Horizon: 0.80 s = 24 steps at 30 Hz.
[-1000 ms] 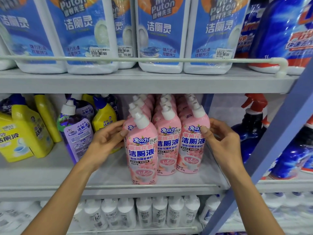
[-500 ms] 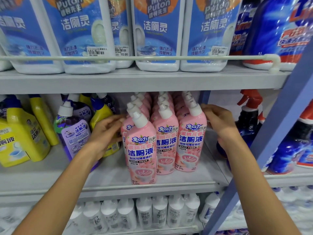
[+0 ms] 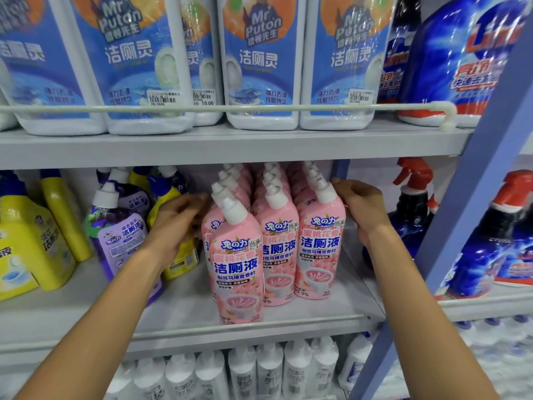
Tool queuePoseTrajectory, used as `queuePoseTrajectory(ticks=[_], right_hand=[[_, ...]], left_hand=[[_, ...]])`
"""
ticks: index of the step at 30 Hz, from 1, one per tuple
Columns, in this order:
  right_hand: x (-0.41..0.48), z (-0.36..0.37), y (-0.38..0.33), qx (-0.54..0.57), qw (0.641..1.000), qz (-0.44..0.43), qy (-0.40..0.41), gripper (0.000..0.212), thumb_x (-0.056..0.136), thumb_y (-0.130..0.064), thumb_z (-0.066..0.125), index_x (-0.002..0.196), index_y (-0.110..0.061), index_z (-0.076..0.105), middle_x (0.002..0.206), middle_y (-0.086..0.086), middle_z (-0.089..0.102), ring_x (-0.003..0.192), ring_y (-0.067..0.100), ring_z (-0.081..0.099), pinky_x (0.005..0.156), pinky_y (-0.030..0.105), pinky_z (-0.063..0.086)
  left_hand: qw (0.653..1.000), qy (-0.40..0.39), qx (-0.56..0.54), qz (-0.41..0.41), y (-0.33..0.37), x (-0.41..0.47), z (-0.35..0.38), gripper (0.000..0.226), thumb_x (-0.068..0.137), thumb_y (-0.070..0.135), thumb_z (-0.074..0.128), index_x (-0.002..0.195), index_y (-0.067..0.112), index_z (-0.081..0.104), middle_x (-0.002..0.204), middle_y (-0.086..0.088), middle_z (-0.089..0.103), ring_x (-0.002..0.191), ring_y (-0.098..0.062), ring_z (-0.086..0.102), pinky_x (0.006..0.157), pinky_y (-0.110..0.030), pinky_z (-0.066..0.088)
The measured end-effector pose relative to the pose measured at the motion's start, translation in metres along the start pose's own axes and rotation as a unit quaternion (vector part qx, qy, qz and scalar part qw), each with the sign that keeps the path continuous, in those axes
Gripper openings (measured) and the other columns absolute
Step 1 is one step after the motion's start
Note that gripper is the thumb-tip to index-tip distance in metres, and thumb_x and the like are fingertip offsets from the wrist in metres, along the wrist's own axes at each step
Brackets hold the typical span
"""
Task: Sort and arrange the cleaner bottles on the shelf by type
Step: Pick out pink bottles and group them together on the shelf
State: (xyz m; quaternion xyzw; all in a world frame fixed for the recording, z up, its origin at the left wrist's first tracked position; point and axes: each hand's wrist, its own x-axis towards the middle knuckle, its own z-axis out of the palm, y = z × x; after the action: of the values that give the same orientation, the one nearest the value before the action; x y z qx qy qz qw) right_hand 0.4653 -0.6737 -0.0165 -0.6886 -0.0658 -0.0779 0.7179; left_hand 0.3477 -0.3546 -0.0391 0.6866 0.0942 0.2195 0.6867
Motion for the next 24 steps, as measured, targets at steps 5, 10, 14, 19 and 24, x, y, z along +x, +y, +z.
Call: queuePoseTrajectory(ticks=[5, 10, 14, 19, 24], right_hand=[[0.013, 0.009, -0.011, -0.037, 0.998, 0.026, -0.052, 0.031, 0.093, -0.023, 0.076, 0.116, -0.002, 0.073, 0.111, 0.013, 0.075, 0.091, 0.021, 0.071, 0.077, 0.026, 0.06], [0.01, 0.012, -0.009, -0.012, 0.995, 0.048, -0.081, 0.035, 0.095, -0.025, 0.073, 0.116, 0.002, 0.071, 0.101, 0.011, 0.075, 0.072, 0.011, 0.071, 0.062, 0.02, 0.057], [0.01, 0.011, -0.01, -0.012, 0.994, 0.064, -0.093, 0.019, 0.094, -0.025, 0.074, 0.1, -0.007, 0.073, 0.098, 0.014, 0.076, 0.076, 0.019, 0.072, 0.071, 0.03, 0.059], [0.011, 0.011, -0.014, -0.029, 0.992, 0.064, -0.1, 0.018, 0.094, -0.023, 0.073, 0.101, -0.006, 0.073, 0.104, 0.022, 0.075, 0.081, 0.027, 0.069, 0.078, 0.038, 0.058], [0.019, 0.009, -0.011, -0.037, 0.991, 0.084, -0.097, 0.024, 0.086, -0.029, 0.082, 0.088, -0.006, 0.076, 0.125, 0.045, 0.055, 0.091, 0.034, 0.049, 0.082, 0.048, 0.043]], left_hand=[[0.999, 0.004, 0.032, 0.018, 0.003, 0.022, 0.012, 0.021, 0.101, 0.013, 0.063, 0.087, 0.024, 0.075, 0.078, 0.01, 0.078, 0.077, -0.013, 0.07, 0.072, -0.028, 0.057], [0.998, -0.032, 0.061, 0.014, 0.005, 0.035, 0.009, 0.039, 0.101, 0.012, 0.062, 0.075, 0.033, 0.081, 0.085, -0.002, 0.076, 0.088, -0.024, 0.065, 0.081, -0.038, 0.051], [0.997, -0.057, 0.053, -0.028, 0.007, 0.041, 0.007, 0.026, 0.1, 0.014, 0.064, 0.082, 0.024, 0.08, 0.096, -0.016, 0.069, 0.093, -0.03, 0.058, 0.078, -0.04, 0.048], [0.995, -0.069, 0.051, -0.041, 0.011, 0.039, 0.008, 0.01, 0.101, 0.019, 0.063, 0.099, 0.018, 0.073, 0.103, -0.016, 0.069, 0.091, -0.028, 0.06, 0.075, -0.036, 0.051], [0.995, -0.062, 0.061, -0.053, 0.013, 0.038, 0.009, 0.007, 0.099, 0.023, 0.066, 0.1, 0.02, 0.072, 0.103, -0.013, 0.07, 0.095, -0.029, 0.06, 0.08, -0.039, 0.049]])
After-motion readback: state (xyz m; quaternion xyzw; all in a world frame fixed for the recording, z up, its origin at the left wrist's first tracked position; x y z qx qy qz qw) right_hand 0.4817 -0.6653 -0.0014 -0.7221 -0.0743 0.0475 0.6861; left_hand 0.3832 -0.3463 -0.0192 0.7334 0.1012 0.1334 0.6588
